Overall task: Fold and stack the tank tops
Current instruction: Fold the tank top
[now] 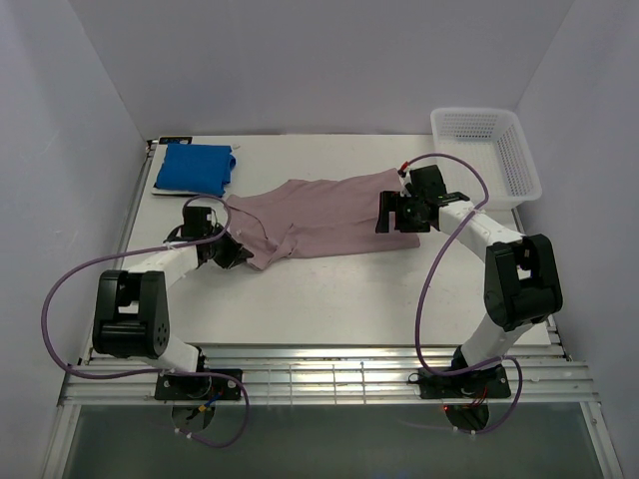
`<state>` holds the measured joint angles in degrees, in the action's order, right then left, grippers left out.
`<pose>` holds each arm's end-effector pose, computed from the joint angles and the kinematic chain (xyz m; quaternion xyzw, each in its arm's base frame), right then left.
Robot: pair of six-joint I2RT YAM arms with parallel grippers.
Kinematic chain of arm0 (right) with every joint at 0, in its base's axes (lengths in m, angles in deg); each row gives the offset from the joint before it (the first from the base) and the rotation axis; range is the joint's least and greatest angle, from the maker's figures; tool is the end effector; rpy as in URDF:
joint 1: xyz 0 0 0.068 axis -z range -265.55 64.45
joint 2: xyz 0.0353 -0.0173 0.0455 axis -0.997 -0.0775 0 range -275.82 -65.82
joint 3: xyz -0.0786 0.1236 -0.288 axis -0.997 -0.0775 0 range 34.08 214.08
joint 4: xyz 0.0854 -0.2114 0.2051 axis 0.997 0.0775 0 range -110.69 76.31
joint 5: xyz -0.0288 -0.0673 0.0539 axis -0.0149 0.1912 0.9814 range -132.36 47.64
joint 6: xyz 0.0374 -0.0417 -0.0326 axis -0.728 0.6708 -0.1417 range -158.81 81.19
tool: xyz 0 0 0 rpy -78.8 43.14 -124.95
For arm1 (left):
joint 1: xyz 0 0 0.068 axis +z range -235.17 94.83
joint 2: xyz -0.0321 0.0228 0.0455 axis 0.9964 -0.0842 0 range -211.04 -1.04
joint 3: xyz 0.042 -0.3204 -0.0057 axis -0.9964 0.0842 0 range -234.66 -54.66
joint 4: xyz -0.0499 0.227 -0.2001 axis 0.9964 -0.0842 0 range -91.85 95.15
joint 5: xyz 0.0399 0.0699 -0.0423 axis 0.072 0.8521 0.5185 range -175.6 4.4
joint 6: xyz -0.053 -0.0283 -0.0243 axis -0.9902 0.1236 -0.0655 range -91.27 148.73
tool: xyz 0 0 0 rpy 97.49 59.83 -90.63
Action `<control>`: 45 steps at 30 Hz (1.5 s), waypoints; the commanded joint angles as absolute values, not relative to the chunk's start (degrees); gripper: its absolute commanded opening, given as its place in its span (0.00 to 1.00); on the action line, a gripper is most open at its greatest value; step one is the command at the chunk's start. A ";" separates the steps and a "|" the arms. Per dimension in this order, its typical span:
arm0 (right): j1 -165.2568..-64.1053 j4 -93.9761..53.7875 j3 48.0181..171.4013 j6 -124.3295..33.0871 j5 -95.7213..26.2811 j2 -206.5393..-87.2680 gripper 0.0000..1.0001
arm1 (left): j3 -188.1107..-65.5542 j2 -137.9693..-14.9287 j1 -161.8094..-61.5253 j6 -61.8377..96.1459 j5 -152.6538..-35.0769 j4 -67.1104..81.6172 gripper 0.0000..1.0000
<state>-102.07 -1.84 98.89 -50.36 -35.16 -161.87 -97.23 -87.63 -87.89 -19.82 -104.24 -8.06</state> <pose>0.3955 0.1237 0.2317 -0.0620 0.9363 0.1399 0.3162 0.3184 -0.0312 0.1659 -0.3266 0.8898 -0.2605 0.1838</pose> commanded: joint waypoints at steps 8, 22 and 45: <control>-101.81 -0.56 100.52 -49.79 -36.64 -162.33 0.90 | -97.11 -79.18 -87.72 -23.63 -99.59 -22.08 0.00; -101.81 1.02 102.28 -47.77 -37.79 -165.49 0.90 | -102.38 -84.71 -82.18 -32.17 -97.20 -34.75 0.00; -101.64 2.78 103.68 -43.99 -39.55 -170.06 0.90 | -110.82 -95.88 -72.34 -28.48 -98.79 -37.30 0.58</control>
